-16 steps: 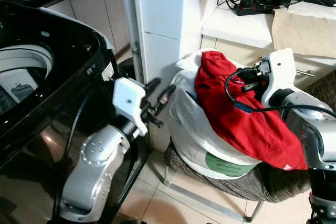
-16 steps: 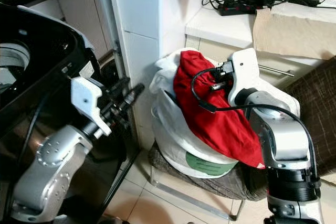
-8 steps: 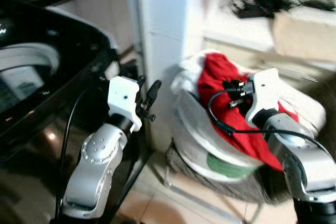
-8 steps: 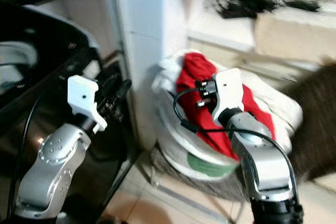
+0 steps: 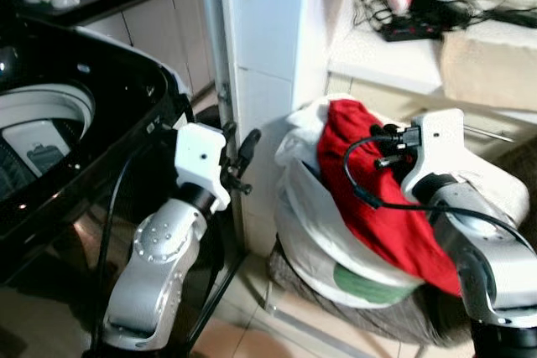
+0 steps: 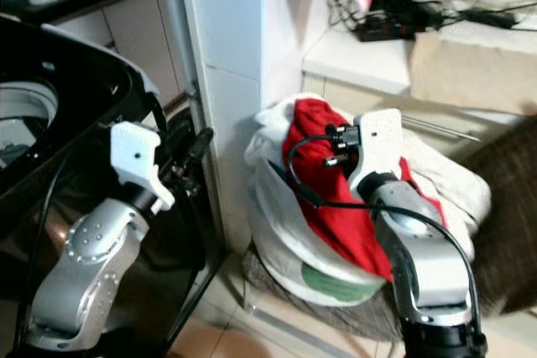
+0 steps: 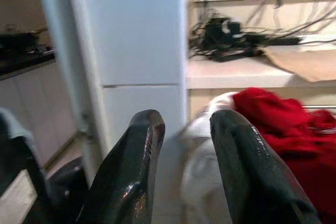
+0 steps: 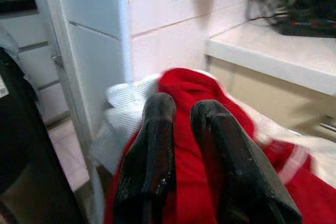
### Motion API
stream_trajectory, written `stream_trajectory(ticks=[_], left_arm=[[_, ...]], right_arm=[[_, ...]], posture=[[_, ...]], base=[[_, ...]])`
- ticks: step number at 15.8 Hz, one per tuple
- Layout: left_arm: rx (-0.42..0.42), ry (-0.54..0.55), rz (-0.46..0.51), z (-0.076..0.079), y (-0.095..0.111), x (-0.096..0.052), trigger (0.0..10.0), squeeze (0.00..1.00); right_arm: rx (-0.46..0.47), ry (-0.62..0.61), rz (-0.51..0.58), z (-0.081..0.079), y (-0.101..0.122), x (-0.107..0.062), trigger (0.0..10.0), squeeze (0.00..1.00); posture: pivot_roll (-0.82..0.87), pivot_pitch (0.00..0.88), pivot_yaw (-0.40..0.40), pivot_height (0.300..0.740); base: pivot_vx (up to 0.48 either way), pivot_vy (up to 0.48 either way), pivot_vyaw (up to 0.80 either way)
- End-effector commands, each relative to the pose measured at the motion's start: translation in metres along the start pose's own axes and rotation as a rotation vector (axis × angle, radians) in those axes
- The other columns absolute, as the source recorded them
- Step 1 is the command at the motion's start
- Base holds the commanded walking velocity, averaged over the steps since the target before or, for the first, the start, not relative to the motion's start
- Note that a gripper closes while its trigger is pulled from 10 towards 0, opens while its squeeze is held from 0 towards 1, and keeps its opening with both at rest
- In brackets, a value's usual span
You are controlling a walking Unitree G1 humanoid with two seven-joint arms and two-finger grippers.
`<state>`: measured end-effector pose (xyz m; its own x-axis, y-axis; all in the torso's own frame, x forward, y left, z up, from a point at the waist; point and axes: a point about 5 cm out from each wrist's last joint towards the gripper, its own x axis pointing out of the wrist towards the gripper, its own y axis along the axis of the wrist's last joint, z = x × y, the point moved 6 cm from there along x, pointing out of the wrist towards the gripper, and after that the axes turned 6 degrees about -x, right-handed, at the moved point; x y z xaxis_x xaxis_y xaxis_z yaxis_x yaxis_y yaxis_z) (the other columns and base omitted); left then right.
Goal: Clothes washing
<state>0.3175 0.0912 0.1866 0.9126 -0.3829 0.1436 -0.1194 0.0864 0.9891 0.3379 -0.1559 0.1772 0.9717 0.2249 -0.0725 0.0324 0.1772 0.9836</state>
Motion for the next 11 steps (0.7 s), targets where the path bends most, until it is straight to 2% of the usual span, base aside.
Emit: stream_trajectory(ticks=[1, 3, 4, 6, 11], left_arm=[[-0.003, 0.008, -0.008, -0.003, -0.001, -0.002, 10.0, 0.00], [-0.006, 0.009, -0.007, -0.003, 0.000, -0.002, 10.0, 0.00], [-0.007, 0.010, -0.006, -0.003, 0.000, -0.002, 10.0, 0.00], [-0.009, 0.011, -0.006, -0.004, 0.000, -0.003, 10.0, 0.00], [-0.021, -0.074, -0.032, 0.008, -0.006, -0.010, 10.0, 0.00]], right_arm=[[-0.010, 0.000, 0.025, -0.001, 0.008, 0.000, 10.0, 0.00], [-0.029, 0.008, 0.014, -0.002, 0.007, 0.000, 10.0, 0.00], [-0.057, 0.021, 0.003, -0.004, 0.005, 0.000, 10.0, 0.00], [-0.029, 0.013, 0.016, -0.005, 0.006, -0.001, 10.0, 0.00], [-0.019, -0.025, -0.017, 0.001, -0.002, -0.004, 10.0, 0.00]], posture=[[-0.04, 0.014, 0.011, 0.740], [-0.03, 0.014, 0.011, 0.740], [-0.03, 0.015, 0.010, 0.740], [-0.03, 0.015, 0.010, 0.740], [-0.04, 0.016, 0.014, 0.740]], base=[[0.364, 0.000, 0.00], [0.360, 0.000, 0.00], [0.360, 0.000, 0.80], [0.354, 0.000, 0.30], [0.000, 0.000, 0.00]])
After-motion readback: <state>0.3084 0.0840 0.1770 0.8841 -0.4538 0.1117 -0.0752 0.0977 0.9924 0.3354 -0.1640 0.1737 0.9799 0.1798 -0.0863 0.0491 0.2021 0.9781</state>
